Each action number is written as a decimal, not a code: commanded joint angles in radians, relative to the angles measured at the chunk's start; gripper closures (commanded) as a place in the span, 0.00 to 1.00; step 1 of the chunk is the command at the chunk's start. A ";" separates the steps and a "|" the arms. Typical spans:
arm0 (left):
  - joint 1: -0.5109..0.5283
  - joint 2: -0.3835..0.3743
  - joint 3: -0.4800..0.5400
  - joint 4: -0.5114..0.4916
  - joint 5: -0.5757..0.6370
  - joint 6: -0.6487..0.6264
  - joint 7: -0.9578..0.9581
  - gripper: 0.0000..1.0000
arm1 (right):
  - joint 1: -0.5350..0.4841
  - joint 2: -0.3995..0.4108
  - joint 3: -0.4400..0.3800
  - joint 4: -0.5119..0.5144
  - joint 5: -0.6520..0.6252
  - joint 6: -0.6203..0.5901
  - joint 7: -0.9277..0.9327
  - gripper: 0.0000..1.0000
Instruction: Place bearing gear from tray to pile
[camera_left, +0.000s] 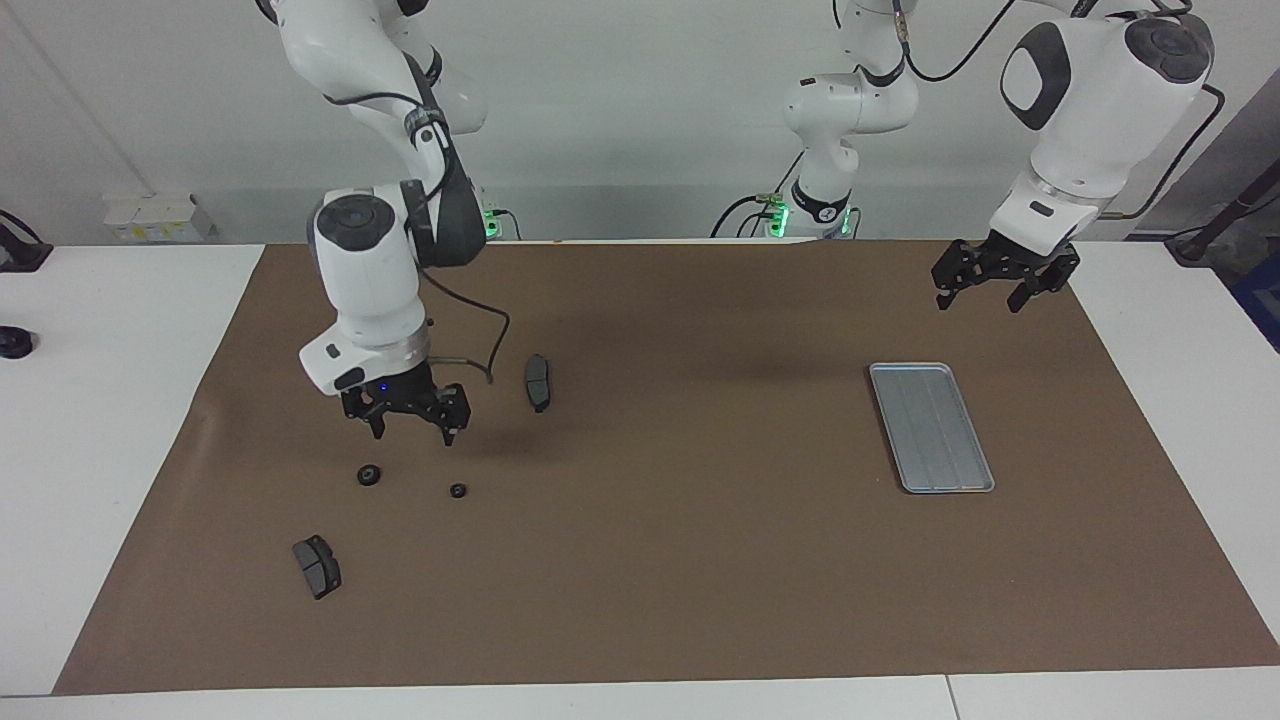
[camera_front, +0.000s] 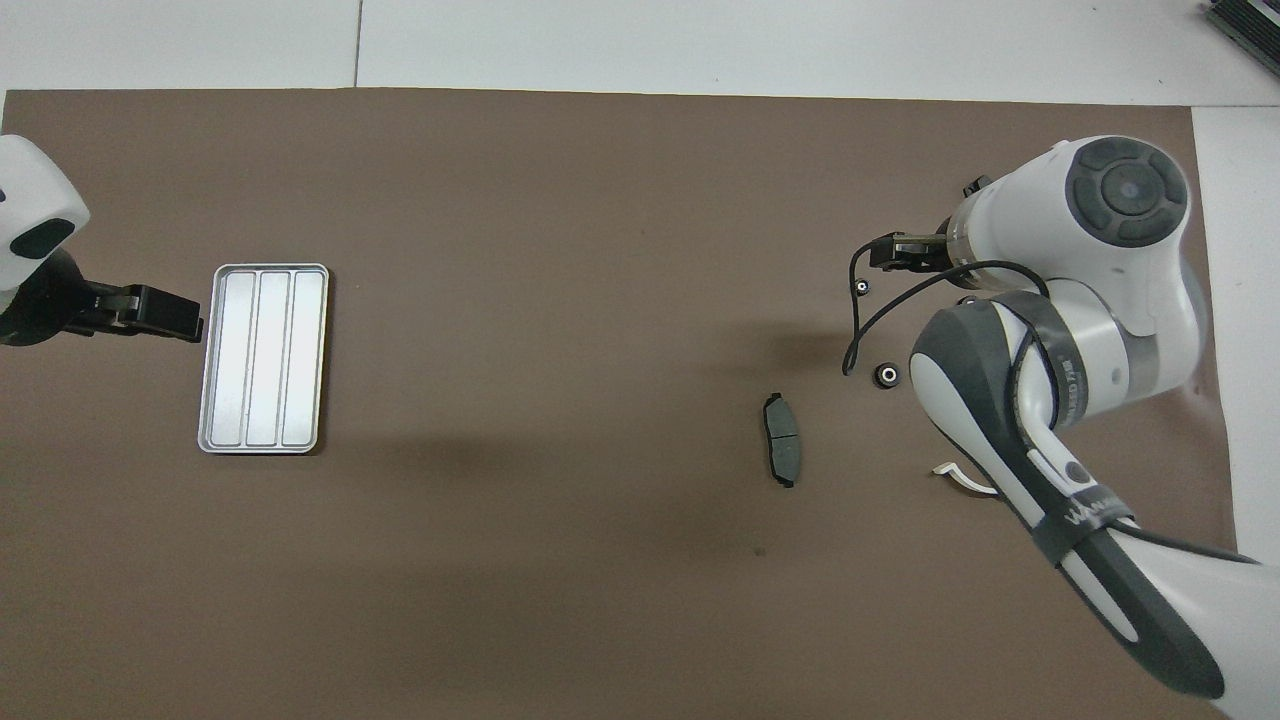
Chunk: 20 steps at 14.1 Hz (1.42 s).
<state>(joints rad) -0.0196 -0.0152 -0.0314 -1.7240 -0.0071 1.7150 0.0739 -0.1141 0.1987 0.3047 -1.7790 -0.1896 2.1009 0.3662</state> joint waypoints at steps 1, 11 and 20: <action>0.007 -0.023 -0.002 -0.025 0.015 0.012 0.009 0.00 | -0.015 -0.108 0.007 -0.010 0.094 -0.096 -0.090 0.00; 0.006 -0.023 -0.004 -0.025 0.015 0.012 0.009 0.00 | -0.039 -0.148 -0.002 0.233 0.133 -0.432 -0.161 0.00; 0.007 -0.023 -0.002 -0.025 0.015 0.012 0.009 0.00 | 0.013 -0.228 -0.093 0.181 0.136 -0.567 -0.227 0.00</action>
<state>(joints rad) -0.0195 -0.0152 -0.0313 -1.7240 -0.0066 1.7150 0.0739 -0.1294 0.0161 0.2558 -1.5536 -0.0841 1.5442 0.1723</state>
